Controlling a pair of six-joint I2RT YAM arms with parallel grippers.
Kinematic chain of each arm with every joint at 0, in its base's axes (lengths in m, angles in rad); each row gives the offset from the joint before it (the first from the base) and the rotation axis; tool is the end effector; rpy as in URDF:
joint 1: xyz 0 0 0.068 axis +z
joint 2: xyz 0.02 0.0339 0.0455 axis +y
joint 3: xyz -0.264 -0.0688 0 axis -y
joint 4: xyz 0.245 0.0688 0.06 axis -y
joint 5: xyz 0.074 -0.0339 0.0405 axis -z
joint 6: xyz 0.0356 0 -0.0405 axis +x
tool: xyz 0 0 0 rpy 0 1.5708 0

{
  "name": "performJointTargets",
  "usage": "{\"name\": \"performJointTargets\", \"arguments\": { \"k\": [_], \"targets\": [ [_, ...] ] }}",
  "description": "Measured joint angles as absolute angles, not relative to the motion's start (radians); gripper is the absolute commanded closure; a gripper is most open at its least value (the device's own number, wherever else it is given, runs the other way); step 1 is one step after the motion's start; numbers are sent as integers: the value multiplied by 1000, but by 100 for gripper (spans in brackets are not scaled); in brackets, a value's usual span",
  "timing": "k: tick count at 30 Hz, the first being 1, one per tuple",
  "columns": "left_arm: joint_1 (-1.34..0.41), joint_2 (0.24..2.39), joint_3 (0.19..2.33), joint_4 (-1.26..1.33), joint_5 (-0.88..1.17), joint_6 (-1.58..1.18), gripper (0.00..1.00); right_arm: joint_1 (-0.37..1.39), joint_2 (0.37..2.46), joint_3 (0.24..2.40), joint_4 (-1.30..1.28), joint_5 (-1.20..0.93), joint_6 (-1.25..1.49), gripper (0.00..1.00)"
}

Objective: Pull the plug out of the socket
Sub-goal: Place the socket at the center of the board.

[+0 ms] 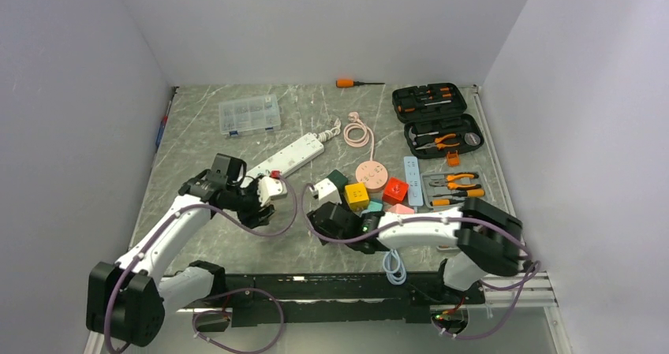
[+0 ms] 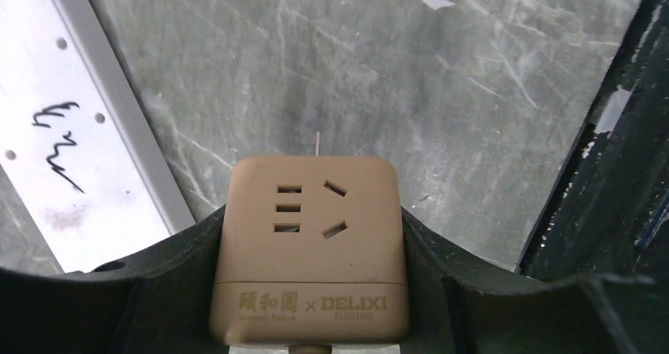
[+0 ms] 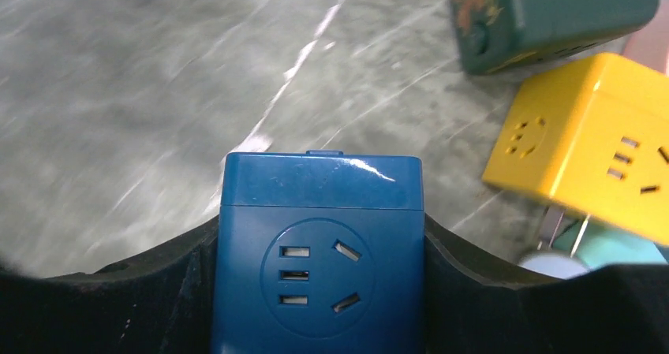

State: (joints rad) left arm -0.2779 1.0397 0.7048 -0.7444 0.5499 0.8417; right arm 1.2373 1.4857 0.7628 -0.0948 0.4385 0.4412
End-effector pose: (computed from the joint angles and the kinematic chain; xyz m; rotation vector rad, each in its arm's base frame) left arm 0.1744 -0.0691 0.2253 1.4658 2.0085 -0.4990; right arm 0.1104 0.2725 0.1820 -0.7068 2.2051 0.3354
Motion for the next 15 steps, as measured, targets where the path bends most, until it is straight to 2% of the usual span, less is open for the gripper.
{"name": "performJointTargets", "arguments": {
  "k": [4,5,7,10,12,15],
  "targets": [
    [-283,1108,722,-729,506,788,100,1157,1639,797,-19,499,471,100],
    [-283,1122,727,-720,499,776,100,1142,1673,808,-7,519,477,96],
    [-285,1143,736,-709,495,757,99,1124,1725,835,23,562,490,82],
    [-290,1172,741,-687,494,730,94,1124,1768,873,45,583,499,51],
    [-299,1191,741,-675,496,712,92,1127,1768,868,55,583,503,41],
    [-318,1217,741,-650,501,685,89,1132,1736,829,73,566,508,11]
  ]
}}
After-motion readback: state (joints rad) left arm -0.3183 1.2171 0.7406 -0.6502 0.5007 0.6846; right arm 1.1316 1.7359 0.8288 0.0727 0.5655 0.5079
